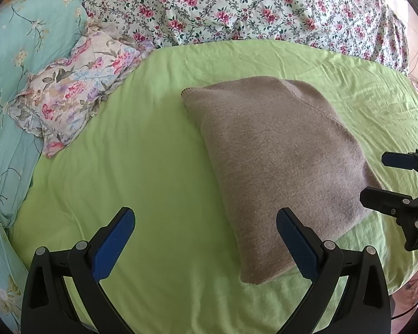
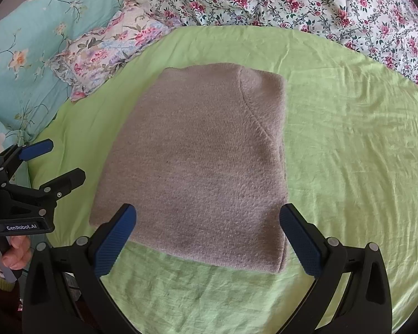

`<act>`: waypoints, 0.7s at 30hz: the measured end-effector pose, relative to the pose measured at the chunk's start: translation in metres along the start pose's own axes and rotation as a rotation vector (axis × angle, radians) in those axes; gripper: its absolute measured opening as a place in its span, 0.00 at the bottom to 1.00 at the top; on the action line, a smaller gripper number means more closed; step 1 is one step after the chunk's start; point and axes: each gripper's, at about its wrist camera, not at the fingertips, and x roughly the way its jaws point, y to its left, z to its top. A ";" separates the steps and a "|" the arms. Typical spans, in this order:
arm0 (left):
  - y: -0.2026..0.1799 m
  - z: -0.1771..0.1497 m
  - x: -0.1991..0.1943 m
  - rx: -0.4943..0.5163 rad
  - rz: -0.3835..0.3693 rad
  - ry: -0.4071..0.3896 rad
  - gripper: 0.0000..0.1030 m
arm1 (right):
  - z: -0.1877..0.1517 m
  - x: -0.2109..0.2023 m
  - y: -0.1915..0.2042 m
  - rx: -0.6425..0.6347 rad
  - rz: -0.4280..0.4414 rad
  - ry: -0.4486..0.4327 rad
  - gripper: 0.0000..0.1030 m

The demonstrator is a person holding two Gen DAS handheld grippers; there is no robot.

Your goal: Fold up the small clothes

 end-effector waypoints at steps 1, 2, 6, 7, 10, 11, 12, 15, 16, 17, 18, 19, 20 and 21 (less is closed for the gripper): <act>0.000 0.000 0.000 0.000 -0.001 0.001 0.99 | 0.000 0.000 0.000 0.000 -0.001 0.000 0.99; 0.000 0.001 0.000 0.000 -0.001 0.001 0.99 | 0.000 0.000 0.000 -0.001 0.000 -0.001 0.99; 0.000 0.001 0.000 -0.001 0.000 0.000 0.99 | 0.000 -0.001 0.000 0.001 0.001 -0.002 0.99; 0.000 0.000 0.000 -0.001 0.000 0.000 0.99 | 0.001 -0.001 0.000 0.001 0.000 -0.003 0.99; -0.001 0.001 0.000 -0.002 0.000 -0.001 0.99 | 0.001 -0.001 0.000 0.001 0.001 -0.003 0.99; -0.001 0.001 0.000 -0.001 0.000 -0.002 0.99 | 0.001 -0.001 0.000 0.001 0.001 -0.003 0.99; -0.001 0.002 0.000 0.000 0.000 -0.003 0.99 | 0.001 -0.001 0.001 0.001 0.001 -0.004 0.99; -0.002 0.003 -0.001 0.000 0.001 -0.005 0.99 | 0.002 -0.001 0.001 0.003 0.002 -0.004 0.99; -0.002 0.003 -0.001 -0.001 0.001 -0.006 0.99 | 0.003 -0.002 0.001 0.004 0.003 -0.004 0.99; -0.002 0.002 -0.001 0.000 0.001 -0.006 0.99 | 0.003 -0.002 0.001 0.004 0.004 -0.004 0.99; -0.002 0.003 -0.002 -0.001 0.002 -0.007 0.99 | 0.004 -0.003 0.000 0.004 0.005 -0.004 0.99; -0.002 0.003 -0.002 -0.002 0.002 -0.007 0.99 | 0.004 -0.003 0.000 0.004 0.005 -0.005 0.99; -0.003 0.003 -0.002 -0.002 0.001 -0.008 0.99 | 0.004 -0.003 0.000 0.004 0.005 -0.005 0.99; -0.002 0.003 -0.002 -0.002 0.001 -0.008 0.99 | 0.005 -0.003 0.000 0.004 0.005 -0.005 0.99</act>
